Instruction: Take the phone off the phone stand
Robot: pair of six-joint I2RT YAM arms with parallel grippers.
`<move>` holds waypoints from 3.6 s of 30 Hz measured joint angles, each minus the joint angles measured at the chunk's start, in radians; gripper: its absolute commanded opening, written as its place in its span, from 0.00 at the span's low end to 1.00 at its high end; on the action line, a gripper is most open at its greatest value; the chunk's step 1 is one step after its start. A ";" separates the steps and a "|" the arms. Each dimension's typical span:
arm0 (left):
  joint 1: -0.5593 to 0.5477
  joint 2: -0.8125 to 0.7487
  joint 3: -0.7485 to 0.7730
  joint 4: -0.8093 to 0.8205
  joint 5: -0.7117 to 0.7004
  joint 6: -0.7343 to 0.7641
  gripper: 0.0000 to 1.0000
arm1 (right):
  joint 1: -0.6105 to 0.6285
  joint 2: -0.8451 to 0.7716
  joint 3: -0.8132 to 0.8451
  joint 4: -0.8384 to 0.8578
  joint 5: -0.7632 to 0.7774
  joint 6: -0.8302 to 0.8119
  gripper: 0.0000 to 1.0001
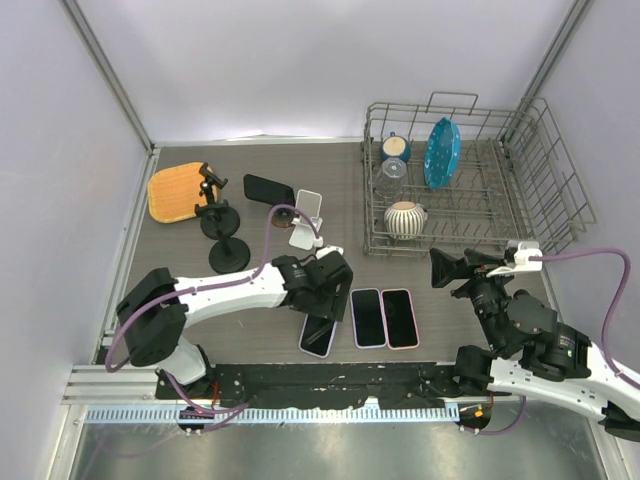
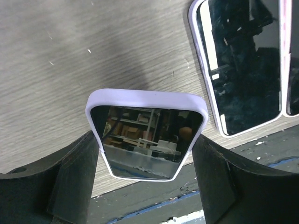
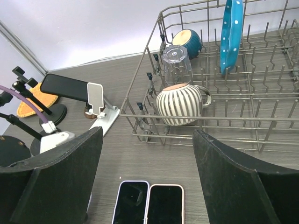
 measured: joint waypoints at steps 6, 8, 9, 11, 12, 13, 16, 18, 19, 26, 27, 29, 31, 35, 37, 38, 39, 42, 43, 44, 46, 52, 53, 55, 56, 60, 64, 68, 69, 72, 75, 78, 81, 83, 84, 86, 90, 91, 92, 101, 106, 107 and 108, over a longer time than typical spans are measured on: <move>-0.043 0.081 -0.011 0.035 -0.016 -0.068 0.56 | 0.000 -0.002 0.000 -0.006 0.006 0.008 0.83; -0.044 0.085 -0.022 0.052 -0.021 -0.087 0.57 | 0.000 -0.005 0.000 -0.007 0.006 0.011 0.83; -0.044 0.085 -0.028 0.060 -0.025 -0.096 0.57 | 0.000 -0.009 0.000 -0.007 0.006 0.012 0.83; -0.044 0.086 -0.040 0.074 -0.037 -0.116 0.59 | 0.000 -0.018 0.000 -0.007 0.007 0.014 0.83; -0.044 0.087 -0.045 0.081 -0.042 -0.124 0.59 | 0.000 -0.021 0.000 -0.007 0.007 0.015 0.82; -0.044 0.087 -0.049 0.087 -0.046 -0.132 0.60 | 0.000 -0.025 0.000 -0.007 0.007 0.017 0.83; -0.044 0.088 -0.066 0.106 -0.065 -0.156 0.61 | 0.000 -0.031 0.000 -0.008 0.007 0.023 0.83; -0.044 0.088 -0.073 0.113 -0.079 -0.170 0.61 | 0.000 -0.035 0.000 -0.008 0.008 0.026 0.83; -0.044 0.088 -0.074 0.113 -0.084 -0.174 0.61 | 0.000 -0.036 0.000 -0.008 0.008 0.027 0.83; -0.044 0.108 -0.069 0.126 -0.125 -0.192 0.71 | 0.000 -0.043 0.000 -0.010 0.011 0.032 0.83; -0.044 0.117 -0.068 0.129 -0.126 -0.192 0.75 | 0.000 -0.043 0.000 -0.010 0.011 0.033 0.82; -0.044 0.129 -0.066 0.134 -0.128 -0.191 0.80 | 0.000 -0.045 0.000 -0.010 0.011 0.033 0.82; -0.044 0.129 -0.064 0.135 -0.132 -0.192 0.86 | 0.000 -0.049 0.000 -0.011 0.013 0.034 0.82; -0.044 0.127 -0.064 0.145 -0.136 -0.194 0.93 | 0.000 -0.054 -0.001 -0.014 0.016 0.034 0.82; -0.044 0.120 -0.064 0.147 -0.137 -0.195 0.96 | 0.000 -0.054 -0.001 -0.015 0.017 0.035 0.82; -0.044 0.113 -0.066 0.148 -0.135 -0.196 0.96 | 0.000 -0.054 -0.001 -0.015 0.017 0.035 0.83; -0.044 0.102 -0.070 0.150 -0.133 -0.197 0.97 | 0.000 -0.054 -0.001 -0.015 0.018 0.035 0.82; -0.043 0.058 -0.091 0.150 -0.117 -0.207 0.98 | 0.000 -0.054 -0.001 -0.015 0.019 0.035 0.82; -0.044 0.042 -0.101 0.150 -0.108 -0.214 0.98 | 0.000 -0.054 -0.001 -0.015 0.021 0.036 0.83; -0.043 0.026 -0.111 0.150 -0.098 -0.219 0.99 | 0.001 -0.054 -0.001 -0.015 0.021 0.037 0.83; -0.043 0.001 -0.133 0.148 -0.080 -0.228 1.00 | 0.001 -0.054 -0.001 -0.016 0.022 0.037 0.82; -0.043 -0.050 -0.218 0.147 -0.026 -0.270 1.00 | 0.002 -0.054 -0.001 -0.015 0.022 0.037 0.82; -0.043 -0.053 -0.231 0.147 -0.012 -0.274 1.00 | 0.003 -0.054 -0.001 -0.015 0.022 0.037 0.83; -0.044 -0.055 -0.242 0.149 0.014 -0.279 0.98 | 0.003 -0.054 -0.001 -0.016 0.023 0.037 0.83; -0.043 -0.057 -0.242 0.158 0.035 -0.282 0.97 | 0.003 -0.054 -0.001 -0.016 0.023 0.037 0.83; -0.044 -0.051 -0.242 0.193 0.120 -0.294 0.95 | 0.003 -0.054 -0.001 -0.016 0.024 0.038 0.83; -0.043 -0.032 -0.239 0.237 0.186 -0.298 0.93 | 0.003 -0.057 -0.001 -0.016 0.024 0.038 0.82; -0.044 -0.008 -0.228 0.283 0.226 -0.304 0.92 | 0.003 -0.071 -0.001 -0.019 0.025 0.040 0.83; -0.044 0.001 -0.221 0.291 0.229 -0.304 0.92 | 0.003 -0.074 -0.001 -0.021 0.025 0.041 0.83; -0.044 0.024 -0.198 0.290 0.231 -0.302 0.92 | 0.005 -0.080 -0.001 -0.023 0.026 0.043 0.83; -0.042 0.038 -0.182 0.281 0.228 -0.298 0.92 | 0.008 -0.082 -0.001 -0.024 0.026 0.045 0.83; -0.037 0.038 -0.180 0.279 0.220 -0.294 0.92 | 0.008 -0.085 -0.001 -0.026 0.029 0.048 0.82; -0.027 0.039 -0.180 0.281 0.219 -0.294 0.91 | 0.010 -0.087 -0.001 -0.028 0.030 0.049 0.83; -0.018 0.046 -0.171 0.280 0.210 -0.291 0.91 | 0.012 -0.087 -0.001 -0.029 0.032 0.049 0.82; -0.016 0.051 -0.165 0.278 0.204 -0.289 0.91 | 0.013 -0.087 -0.001 -0.029 0.032 0.049 0.82; -0.013 0.061 -0.151 0.278 0.190 -0.279 0.92 | 0.014 -0.087 -0.001 -0.029 0.032 0.049 0.83; -0.008 0.075 -0.133 0.278 0.164 -0.260 0.93 | 0.014 -0.087 -0.001 -0.029 0.032 0.050 0.82; -0.007 0.075 -0.133 0.280 0.158 -0.257 0.93 | 0.014 -0.087 -0.001 -0.029 0.033 0.050 0.83; -0.005 0.075 -0.133 0.282 0.149 -0.249 0.93 | 0.015 -0.087 -0.001 -0.029 0.033 0.050 0.83; 0.029 0.069 -0.116 0.277 0.087 -0.204 1.00 | 0.021 -0.087 -0.001 -0.030 0.037 0.051 0.83; 0.103 -0.007 -0.100 0.215 0.006 -0.157 1.00 | 0.027 -0.087 -0.001 -0.029 0.040 0.051 0.82; 0.126 -0.030 -0.091 0.200 -0.019 -0.142 1.00 | 0.027 -0.087 -0.001 -0.030 0.040 0.051 0.83; 0.144 -0.049 -0.081 0.188 -0.039 -0.132 1.00 | 0.028 -0.087 -0.001 -0.030 0.040 0.051 0.82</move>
